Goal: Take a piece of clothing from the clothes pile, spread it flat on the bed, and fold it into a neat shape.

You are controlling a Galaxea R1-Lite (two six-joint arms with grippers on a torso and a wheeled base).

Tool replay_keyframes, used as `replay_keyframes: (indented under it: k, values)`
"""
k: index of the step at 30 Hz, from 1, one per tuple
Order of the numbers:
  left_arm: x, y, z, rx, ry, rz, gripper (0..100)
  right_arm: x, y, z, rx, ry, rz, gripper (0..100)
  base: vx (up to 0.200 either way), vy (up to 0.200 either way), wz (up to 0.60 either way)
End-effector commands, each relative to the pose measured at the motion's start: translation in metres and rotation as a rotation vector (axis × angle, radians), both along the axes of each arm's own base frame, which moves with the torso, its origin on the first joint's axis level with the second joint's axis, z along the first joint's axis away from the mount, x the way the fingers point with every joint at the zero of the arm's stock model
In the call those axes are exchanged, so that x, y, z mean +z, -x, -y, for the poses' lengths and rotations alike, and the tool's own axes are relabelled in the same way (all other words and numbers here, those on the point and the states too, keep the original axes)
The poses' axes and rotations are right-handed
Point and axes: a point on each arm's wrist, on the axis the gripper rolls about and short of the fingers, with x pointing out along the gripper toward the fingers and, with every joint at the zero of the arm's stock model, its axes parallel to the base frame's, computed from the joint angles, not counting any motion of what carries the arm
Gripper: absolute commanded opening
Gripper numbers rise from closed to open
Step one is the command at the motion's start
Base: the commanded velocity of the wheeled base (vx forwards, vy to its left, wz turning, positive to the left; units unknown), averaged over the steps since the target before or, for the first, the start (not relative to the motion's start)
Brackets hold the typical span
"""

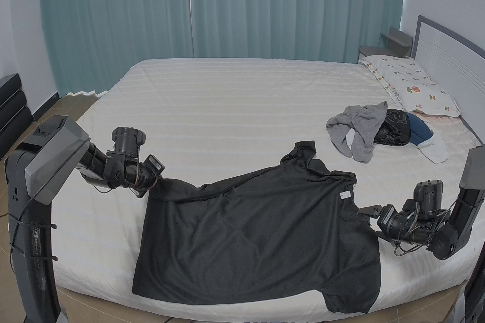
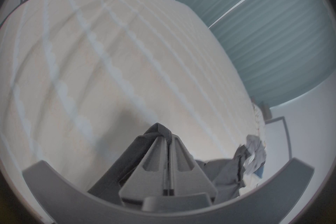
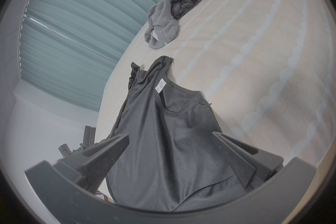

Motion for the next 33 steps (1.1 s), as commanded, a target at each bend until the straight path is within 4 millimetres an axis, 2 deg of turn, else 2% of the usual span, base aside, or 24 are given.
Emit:
replay_keyframes:
  k: [1, 8, 16, 17, 27, 33]
  values:
    - [-0.004, -0.012, -0.013, 0.068, 0.055, 0.094, 0, -0.004, 0.000, 0.000, 0.000, 0.000, 0.010, 100, 0.000, 0.000, 0.00]
    - [-0.013, -0.016, -0.020, 0.101, 0.048, 0.103, 0, -0.014, 0.003, -0.002, 0.009, 0.004, 0.052, 100, 0.000, 0.000, 0.00]
    - [-0.018, -0.018, -0.021, 0.092, 0.055, 0.096, 0, -0.013, 0.005, -0.002, 0.009, 0.001, 0.079, 100, 0.000, 0.000, 0.00]
    - [-0.018, -0.018, -0.021, 0.092, 0.055, 0.096, 100, -0.013, 0.005, -0.002, 0.009, 0.001, 0.079, 100, 0.000, 0.000, 0.00]
    - [-0.017, -0.016, -0.021, 0.090, 0.064, 0.088, 100, -0.012, 0.005, -0.002, 0.009, 0.001, 0.081, 100, 0.000, 0.000, 0.00]
    - [-0.026, 0.004, -0.024, 0.018, 0.033, 0.028, 100, -0.010, 0.008, -0.002, 0.009, 0.001, 0.081, 100, 0.000, 0.000, 0.00]
